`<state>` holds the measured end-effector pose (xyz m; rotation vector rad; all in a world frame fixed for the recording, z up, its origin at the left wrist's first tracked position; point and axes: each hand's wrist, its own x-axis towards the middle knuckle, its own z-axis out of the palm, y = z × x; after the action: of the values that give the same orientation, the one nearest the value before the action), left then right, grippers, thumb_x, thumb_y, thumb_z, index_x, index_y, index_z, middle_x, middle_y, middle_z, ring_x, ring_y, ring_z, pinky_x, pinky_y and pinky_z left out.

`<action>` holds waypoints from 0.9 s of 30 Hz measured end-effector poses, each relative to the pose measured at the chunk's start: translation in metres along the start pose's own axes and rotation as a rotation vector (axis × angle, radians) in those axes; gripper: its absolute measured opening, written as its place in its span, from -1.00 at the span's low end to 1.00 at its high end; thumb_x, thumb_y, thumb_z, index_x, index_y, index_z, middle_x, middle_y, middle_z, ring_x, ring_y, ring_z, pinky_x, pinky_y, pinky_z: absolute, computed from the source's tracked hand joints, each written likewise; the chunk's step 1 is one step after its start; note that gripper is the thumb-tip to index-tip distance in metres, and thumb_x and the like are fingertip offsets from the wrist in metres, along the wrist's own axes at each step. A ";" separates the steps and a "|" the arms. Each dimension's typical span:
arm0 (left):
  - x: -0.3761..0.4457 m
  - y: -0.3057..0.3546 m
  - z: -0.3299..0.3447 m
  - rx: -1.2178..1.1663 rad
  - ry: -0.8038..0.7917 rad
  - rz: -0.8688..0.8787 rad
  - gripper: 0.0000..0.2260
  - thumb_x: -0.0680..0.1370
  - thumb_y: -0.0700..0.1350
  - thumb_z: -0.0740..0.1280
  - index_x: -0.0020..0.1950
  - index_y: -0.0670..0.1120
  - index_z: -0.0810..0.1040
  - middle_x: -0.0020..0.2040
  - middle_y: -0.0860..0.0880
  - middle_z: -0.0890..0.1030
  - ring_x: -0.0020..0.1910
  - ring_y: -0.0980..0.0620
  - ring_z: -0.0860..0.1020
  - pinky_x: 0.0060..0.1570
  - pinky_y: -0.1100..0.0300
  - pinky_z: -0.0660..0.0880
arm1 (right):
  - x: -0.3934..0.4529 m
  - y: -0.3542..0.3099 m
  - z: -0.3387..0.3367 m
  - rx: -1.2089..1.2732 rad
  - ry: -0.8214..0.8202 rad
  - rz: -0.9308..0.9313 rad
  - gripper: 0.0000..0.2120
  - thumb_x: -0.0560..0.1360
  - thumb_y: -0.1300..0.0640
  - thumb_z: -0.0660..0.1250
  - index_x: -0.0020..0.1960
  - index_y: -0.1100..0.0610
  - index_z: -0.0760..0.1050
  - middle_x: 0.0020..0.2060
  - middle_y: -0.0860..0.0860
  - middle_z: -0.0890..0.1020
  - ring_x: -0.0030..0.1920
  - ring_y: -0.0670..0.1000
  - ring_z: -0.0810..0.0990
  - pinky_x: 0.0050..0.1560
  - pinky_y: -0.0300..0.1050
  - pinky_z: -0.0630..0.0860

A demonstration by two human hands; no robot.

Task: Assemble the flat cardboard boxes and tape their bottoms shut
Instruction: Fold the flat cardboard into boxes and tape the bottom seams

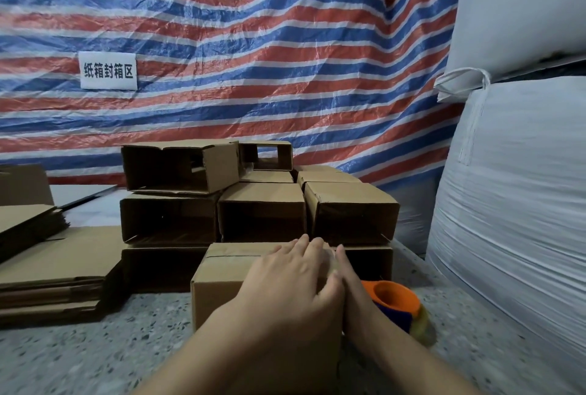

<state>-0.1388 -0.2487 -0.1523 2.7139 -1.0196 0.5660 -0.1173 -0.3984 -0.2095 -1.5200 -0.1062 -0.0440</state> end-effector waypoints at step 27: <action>-0.047 -0.093 -0.022 -0.987 0.293 -0.810 -0.51 0.56 0.33 0.15 0.33 0.07 0.50 -0.08 0.16 0.52 -0.11 0.18 0.48 -0.18 0.20 0.38 | -0.002 -0.055 0.023 -0.261 0.167 0.133 -0.27 0.43 -0.52 -0.09 0.22 -0.09 0.56 0.12 -0.09 0.67 0.20 -0.04 0.55 0.16 -0.09 0.41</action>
<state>-0.1159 -0.1444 -0.1557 1.8127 -0.0061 0.1910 -0.1257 -0.3785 -0.1541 -1.7735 0.1400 -0.0807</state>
